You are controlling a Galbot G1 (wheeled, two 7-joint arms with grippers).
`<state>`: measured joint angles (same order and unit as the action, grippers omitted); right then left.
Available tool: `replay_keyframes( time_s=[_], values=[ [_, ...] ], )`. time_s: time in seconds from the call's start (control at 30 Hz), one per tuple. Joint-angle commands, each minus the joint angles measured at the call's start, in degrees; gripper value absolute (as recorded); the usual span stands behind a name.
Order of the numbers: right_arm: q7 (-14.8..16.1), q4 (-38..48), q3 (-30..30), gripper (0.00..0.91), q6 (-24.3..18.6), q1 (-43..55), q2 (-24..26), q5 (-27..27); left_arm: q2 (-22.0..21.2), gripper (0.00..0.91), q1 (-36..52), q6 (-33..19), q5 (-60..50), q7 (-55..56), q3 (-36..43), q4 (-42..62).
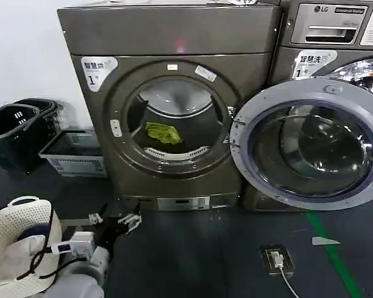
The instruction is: Grasp the clothes from the dryer.
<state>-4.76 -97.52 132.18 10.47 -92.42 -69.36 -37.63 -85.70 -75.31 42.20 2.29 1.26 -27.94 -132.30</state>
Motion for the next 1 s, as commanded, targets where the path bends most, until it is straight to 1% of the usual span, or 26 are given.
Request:
replay_keyframes(
  time_s=[0.03, 1.0],
  values=[
    [-0.09, 0.09, 0.01, 0.907, -0.14, 0.01, -0.09, -0.07, 0.05, 0.907, 0.09, 2.80, 0.06, 0.01, -0.01, 0.20],
    [-0.09, 0.25, -0.13, 0.907, -0.35, 0.43, -0.11, -0.07, 0.16, 0.907, 0.07, 2.80, 0.31, 0.57, 0.10, 0.66]
  ],
)
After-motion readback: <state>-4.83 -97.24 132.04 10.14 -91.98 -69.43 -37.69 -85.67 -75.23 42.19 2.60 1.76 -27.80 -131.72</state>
